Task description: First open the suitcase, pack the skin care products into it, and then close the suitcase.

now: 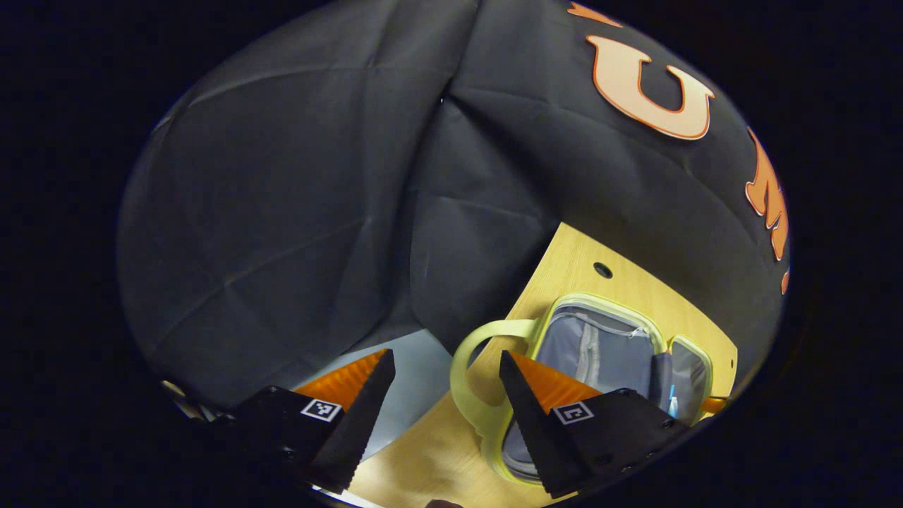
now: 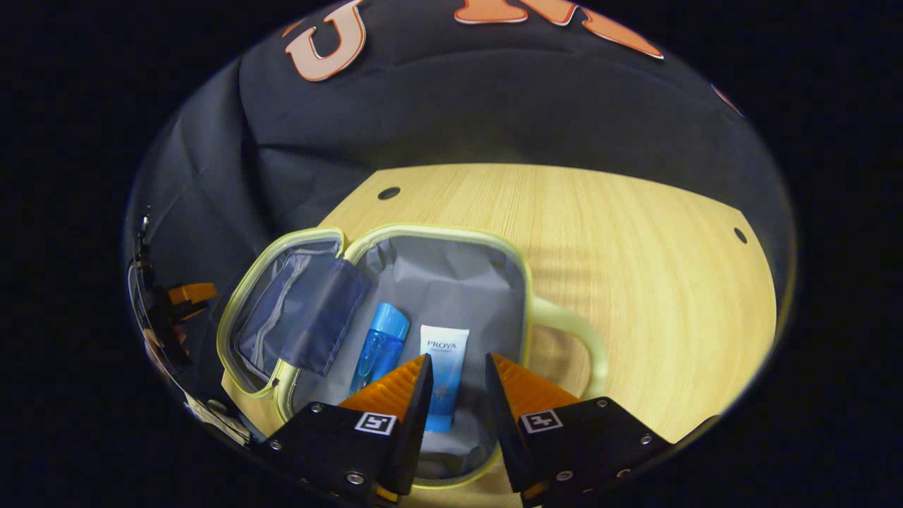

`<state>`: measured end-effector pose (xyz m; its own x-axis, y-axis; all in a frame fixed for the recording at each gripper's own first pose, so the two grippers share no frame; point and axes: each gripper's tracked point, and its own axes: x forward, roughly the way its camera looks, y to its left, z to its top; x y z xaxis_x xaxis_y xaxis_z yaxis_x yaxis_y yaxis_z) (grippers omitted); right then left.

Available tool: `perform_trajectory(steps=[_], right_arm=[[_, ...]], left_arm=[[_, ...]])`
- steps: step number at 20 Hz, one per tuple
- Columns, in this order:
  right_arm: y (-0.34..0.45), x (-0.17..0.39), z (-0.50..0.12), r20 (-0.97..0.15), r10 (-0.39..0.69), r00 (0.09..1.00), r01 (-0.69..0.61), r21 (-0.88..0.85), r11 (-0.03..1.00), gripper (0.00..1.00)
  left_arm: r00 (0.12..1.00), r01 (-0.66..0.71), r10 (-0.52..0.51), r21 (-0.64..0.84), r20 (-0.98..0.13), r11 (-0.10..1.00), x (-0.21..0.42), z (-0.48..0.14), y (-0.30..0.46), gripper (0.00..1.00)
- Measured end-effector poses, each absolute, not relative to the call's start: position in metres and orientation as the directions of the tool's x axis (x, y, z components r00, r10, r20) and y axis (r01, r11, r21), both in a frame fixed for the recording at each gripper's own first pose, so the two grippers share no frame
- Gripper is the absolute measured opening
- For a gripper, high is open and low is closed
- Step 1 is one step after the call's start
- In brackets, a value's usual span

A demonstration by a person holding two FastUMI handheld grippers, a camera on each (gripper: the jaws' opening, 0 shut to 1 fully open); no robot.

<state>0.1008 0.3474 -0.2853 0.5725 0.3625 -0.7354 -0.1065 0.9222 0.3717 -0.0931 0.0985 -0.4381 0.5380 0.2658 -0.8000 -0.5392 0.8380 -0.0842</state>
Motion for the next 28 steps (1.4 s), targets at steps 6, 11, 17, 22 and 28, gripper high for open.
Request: perform_trajectory(steps=[6,11,17,22,28], right_arm=[[0.301,0.115,-0.235,-0.642,0.294,0.708,-0.056,0.363,0.93,0.85],[0.265,0.11,-0.216,-0.619,0.235,0.749,-0.034,0.318,0.948,0.89],[0.237,0.096,-0.211,-0.608,0.17,0.775,-0.036,0.226,0.973,0.89],[0.22,0.098,-0.194,-0.556,0.118,0.823,-0.026,0.171,0.985,0.89],[0.203,0.106,-0.176,-0.501,0.103,0.859,-0.047,0.123,0.991,0.9]], left_arm=[[0.472,-0.539,0.137,-0.162,-0.871,0.827,-0.081,-0.488,0.089,0.93],[0.418,-0.558,0.018,-0.242,-0.908,0.794,-0.079,-0.518,0.079,0.5],[0.492,-0.438,-0.043,-0.289,-0.87,0.851,-0.066,-0.493,0.07,0.1],[0.566,-0.307,-0.018,-0.23,-0.824,0.924,-0.053,-0.434,0.061,0.02],[0.679,-0.226,-0.03,-0.248,-0.734,0.942,-0.037,-0.349,0.038,0.02]])
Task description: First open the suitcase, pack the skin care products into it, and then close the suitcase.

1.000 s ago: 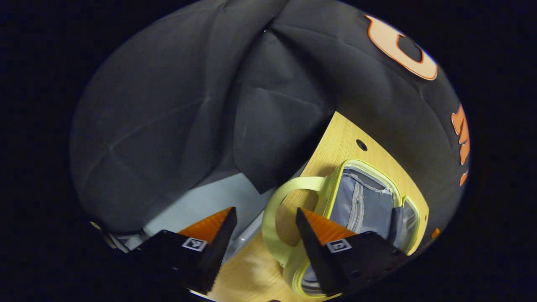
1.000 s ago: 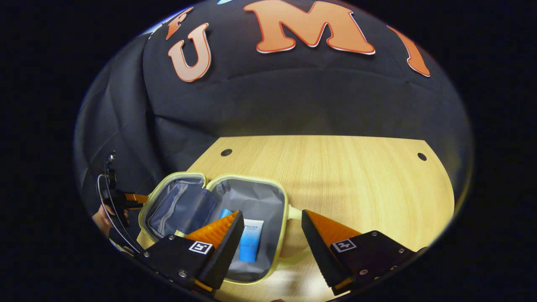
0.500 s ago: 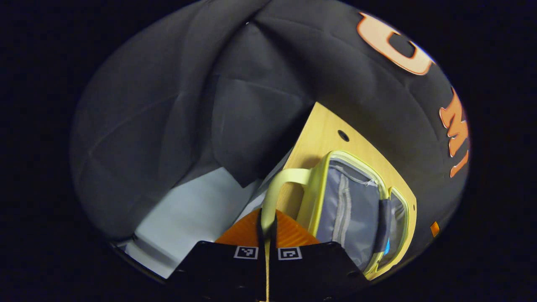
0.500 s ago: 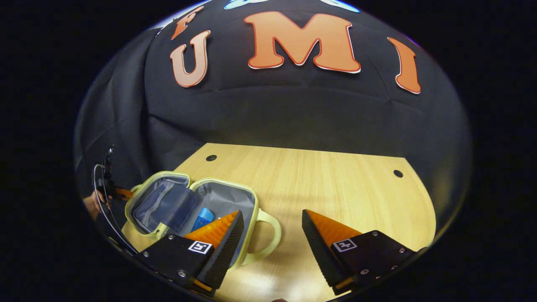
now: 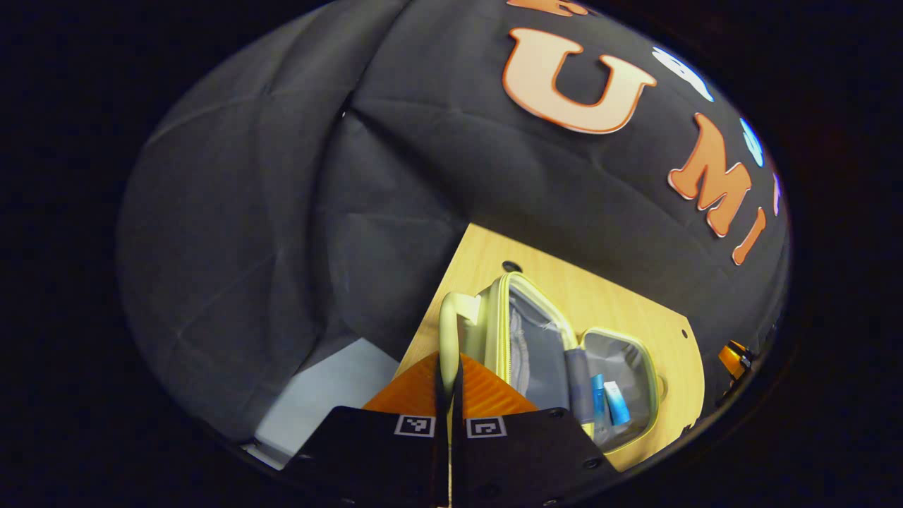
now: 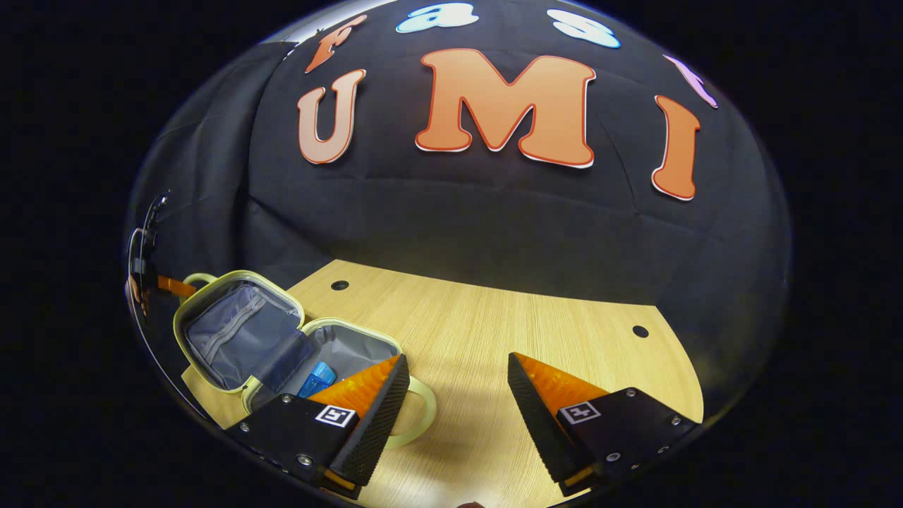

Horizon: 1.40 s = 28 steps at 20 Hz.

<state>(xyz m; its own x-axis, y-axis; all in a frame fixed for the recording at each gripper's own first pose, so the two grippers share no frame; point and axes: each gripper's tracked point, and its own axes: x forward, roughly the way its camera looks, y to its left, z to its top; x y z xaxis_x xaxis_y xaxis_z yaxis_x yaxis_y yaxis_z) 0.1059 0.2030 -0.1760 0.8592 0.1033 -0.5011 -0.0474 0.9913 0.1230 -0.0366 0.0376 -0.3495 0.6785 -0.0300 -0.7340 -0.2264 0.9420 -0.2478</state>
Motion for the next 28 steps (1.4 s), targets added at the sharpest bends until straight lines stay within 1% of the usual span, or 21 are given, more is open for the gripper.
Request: perform_trajectory(steps=[5,8,15,21,24,28], right_arm=[[0.199,0.111,-0.162,-0.454,0.129,0.882,-0.088,0.111,0.99,0.92],[0.193,0.113,-0.157,-0.428,0.149,0.891,-0.117,0.1,0.988,0.92],[0.17,0.113,-0.141,-0.36,0.16,0.919,-0.142,0.076,0.987,0.94],[0.138,0.112,-0.125,-0.292,0.145,0.945,-0.123,0.09,0.988,0.95],[0.124,0.108,-0.124,-0.285,0.146,0.947,-0.125,0.09,0.988,0.95],[0.105,0.1,-0.128,-0.281,0.147,0.948,-0.128,0.087,0.988,0.96]], left_arm=[[0.727,-0.144,-0.042,-0.211,-0.685,0.967,-0.028,-0.297,-0.002,0.02],[0.754,-0.096,-0.068,-0.212,-0.653,0.973,-0.025,-0.266,-0.034,0.02],[0.798,-0.006,-0.116,-0.2,-0.591,0.98,-0.017,-0.216,-0.121,0.02],[0.823,0.046,-0.152,-0.203,-0.548,0.978,-0.013,-0.199,-0.198,0.02],[0.824,0.093,-0.203,-0.226,-0.529,0.97,-0.013,-0.198,-0.249,0.02],[0.802,0.148,-0.268,-0.258,-0.534,0.955,-0.015,-0.213,-0.314,0.02]])
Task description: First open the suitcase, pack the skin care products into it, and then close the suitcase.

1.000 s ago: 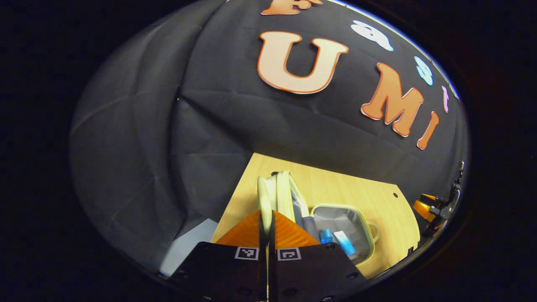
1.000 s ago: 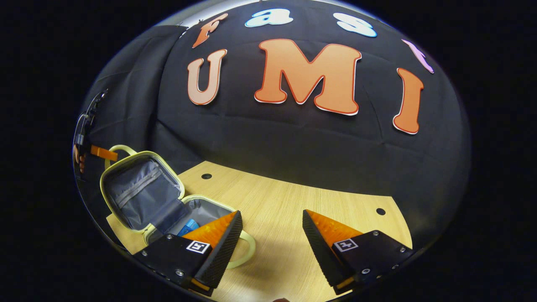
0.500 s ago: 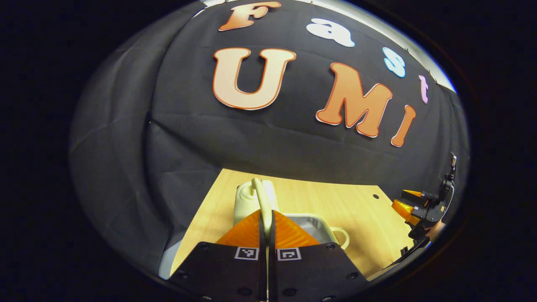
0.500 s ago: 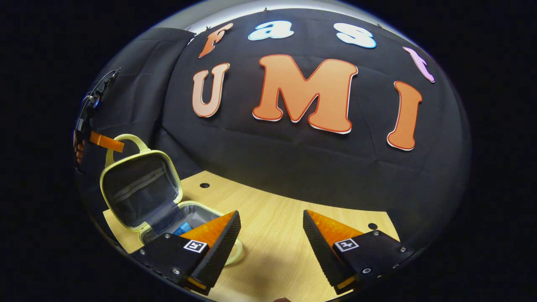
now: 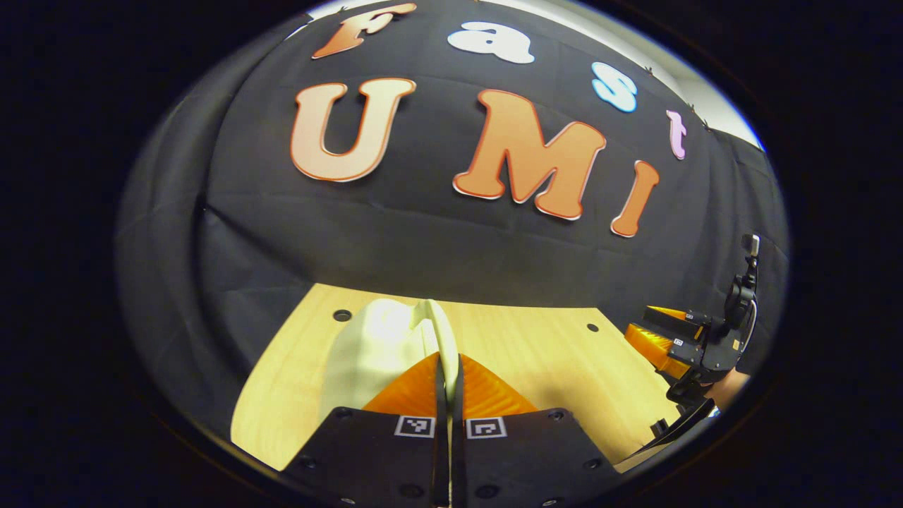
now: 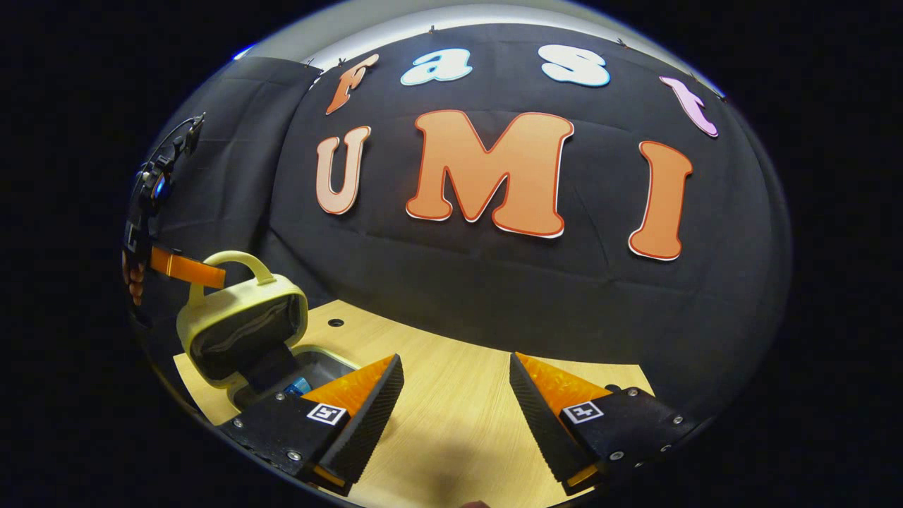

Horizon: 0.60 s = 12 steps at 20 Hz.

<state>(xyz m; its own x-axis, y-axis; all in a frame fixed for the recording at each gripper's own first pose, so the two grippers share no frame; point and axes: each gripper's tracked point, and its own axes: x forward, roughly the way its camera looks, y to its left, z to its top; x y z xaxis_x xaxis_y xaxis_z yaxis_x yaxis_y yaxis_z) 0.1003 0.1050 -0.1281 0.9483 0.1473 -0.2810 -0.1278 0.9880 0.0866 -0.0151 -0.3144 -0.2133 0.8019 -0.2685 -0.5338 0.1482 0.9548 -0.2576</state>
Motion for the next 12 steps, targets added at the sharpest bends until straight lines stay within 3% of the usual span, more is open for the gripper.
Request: perform_trajectory(steps=[8,12], right_arm=[[0.065,0.08,-0.145,-0.308,0.132,0.942,-0.107,0.095,0.99,0.96],[0.048,0.071,-0.152,-0.317,0.12,0.941,-0.093,0.1,0.991,0.96]], left_arm=[[0.705,0.24,-0.336,-0.236,-0.625,0.942,-0.03,-0.27,-0.416,0.02],[0.654,0.26,-0.307,-0.175,-0.692,0.95,-0.037,-0.313,-0.45,0.02]])
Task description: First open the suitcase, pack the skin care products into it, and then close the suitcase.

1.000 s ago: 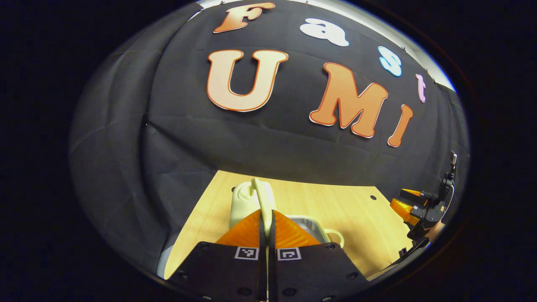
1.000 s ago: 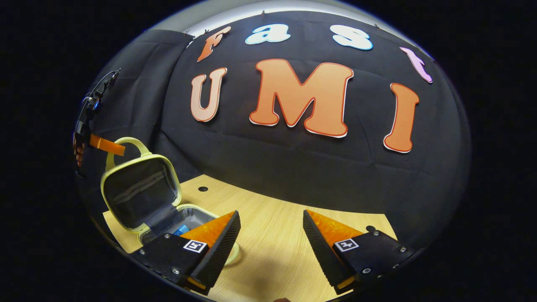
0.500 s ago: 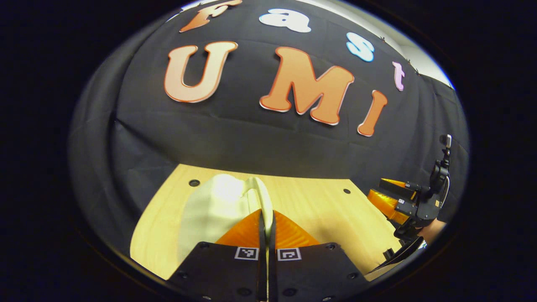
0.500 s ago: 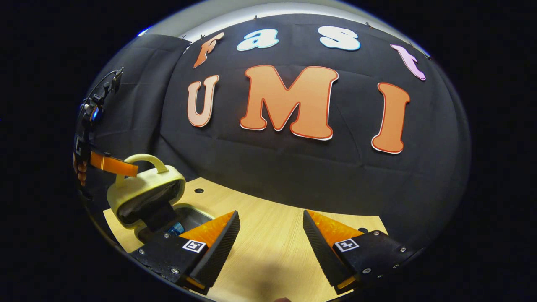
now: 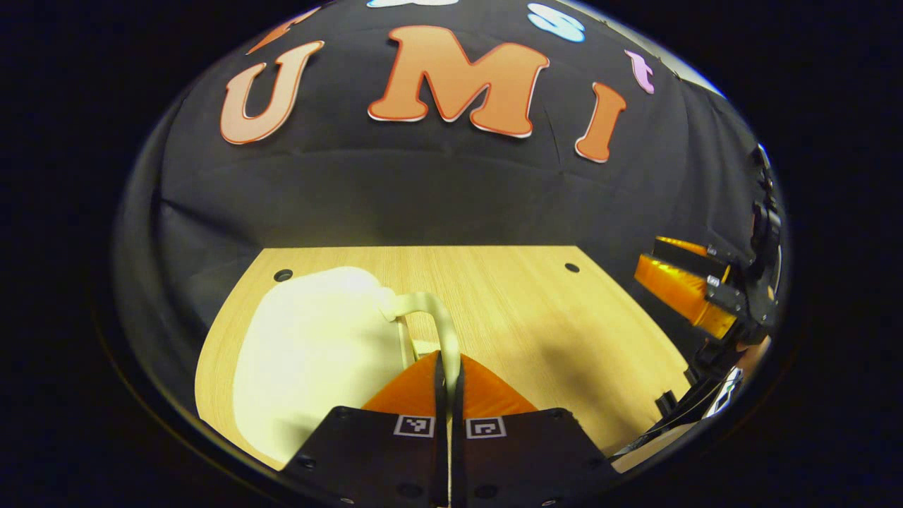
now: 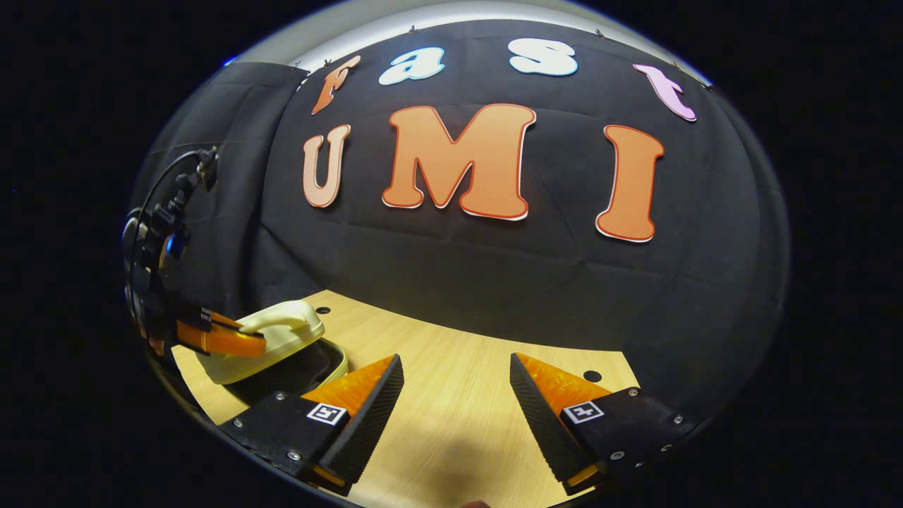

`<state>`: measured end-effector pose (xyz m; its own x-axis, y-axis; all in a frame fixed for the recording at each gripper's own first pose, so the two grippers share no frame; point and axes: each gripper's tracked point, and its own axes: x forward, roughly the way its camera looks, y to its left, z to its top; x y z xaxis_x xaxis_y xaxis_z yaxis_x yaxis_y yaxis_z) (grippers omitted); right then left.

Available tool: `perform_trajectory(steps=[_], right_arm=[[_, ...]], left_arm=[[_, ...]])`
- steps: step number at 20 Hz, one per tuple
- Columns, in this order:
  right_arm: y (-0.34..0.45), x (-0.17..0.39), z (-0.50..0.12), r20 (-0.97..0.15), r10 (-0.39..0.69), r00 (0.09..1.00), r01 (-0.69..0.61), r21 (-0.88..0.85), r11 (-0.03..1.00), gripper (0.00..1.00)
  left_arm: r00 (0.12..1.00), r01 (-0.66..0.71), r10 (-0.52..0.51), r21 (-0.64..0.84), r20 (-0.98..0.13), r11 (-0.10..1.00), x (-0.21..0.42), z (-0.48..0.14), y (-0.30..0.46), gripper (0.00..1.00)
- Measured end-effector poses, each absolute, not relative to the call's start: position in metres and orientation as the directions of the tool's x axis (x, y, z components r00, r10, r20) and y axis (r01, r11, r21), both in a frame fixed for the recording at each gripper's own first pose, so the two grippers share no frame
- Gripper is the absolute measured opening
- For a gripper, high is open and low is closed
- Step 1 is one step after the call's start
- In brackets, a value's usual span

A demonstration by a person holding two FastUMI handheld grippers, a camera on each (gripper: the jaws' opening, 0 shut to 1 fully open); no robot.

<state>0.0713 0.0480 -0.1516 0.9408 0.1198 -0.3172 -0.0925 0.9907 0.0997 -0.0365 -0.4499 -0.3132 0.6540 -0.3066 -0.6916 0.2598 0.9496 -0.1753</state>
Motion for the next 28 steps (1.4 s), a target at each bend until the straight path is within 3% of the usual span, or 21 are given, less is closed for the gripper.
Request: perform_trajectory(steps=[1,4,6,7,10,14,17,18,23,28], right_arm=[[0.043,0.069,-0.153,-0.319,0.113,0.941,-0.085,0.099,0.991,0.96],[0.032,0.065,-0.155,-0.322,0.097,0.942,-0.067,0.102,0.993,0.96],[0.025,0.063,-0.155,-0.321,0.083,0.943,-0.053,0.1,0.994,0.96],[0.022,0.062,-0.154,-0.318,0.077,0.945,-0.048,0.098,0.994,0.96],[0.016,0.061,-0.145,-0.295,0.06,0.954,-0.032,0.097,0.995,0.96],[0.014,0.062,-0.128,-0.25,0.035,0.968,-0.009,0.102,0.995,0.99],[0.009,0.063,-0.108,-0.2,0.004,0.98,0.013,0.081,0.997,0.96],[0.011,0.063,-0.102,-0.18,0.0,0.984,0.014,0.076,0.997,0.96],[0.029,0.057,-0.088,-0.139,0.044,0.989,-0.031,0.095,0.995,0.96],[0.037,0.054,-0.081,-0.109,0.068,0.992,-0.063,0.056,0.996,0.95]], left_arm=[[0.63,0.267,-0.311,-0.177,-0.712,0.947,-0.042,-0.324,-0.462,0.02],[0.558,0.318,-0.371,-0.222,-0.742,0.922,-0.059,-0.343,-0.502,0.27],[0.569,0.353,-0.395,-0.219,-0.722,0.91,-0.062,-0.342,-0.521,0.24],[0.583,0.369,-0.383,-0.187,-0.716,0.91,-0.055,-0.335,-0.523,0.28],[0.623,0.396,-0.375,-0.137,-0.686,0.908,-0.045,-0.318,-0.53,0.6],[0.731,0.372,-0.353,-0.092,-0.584,0.924,-0.026,-0.271,-0.536,0.83],[0.822,0.326,-0.322,-0.075,-0.47,0.942,-0.016,-0.226,-0.531,0.88],[0.848,0.304,-0.305,-0.073,-0.434,0.95,-0.013,-0.213,-0.527,0.96],[0.943,0.193,-0.205,-0.07,-0.262,0.979,-0.008,-0.164,-0.508,0.97],[0.952,0.155,-0.157,-0.029,-0.264,0.988,-0.011,-0.166,-0.505,0.97]])
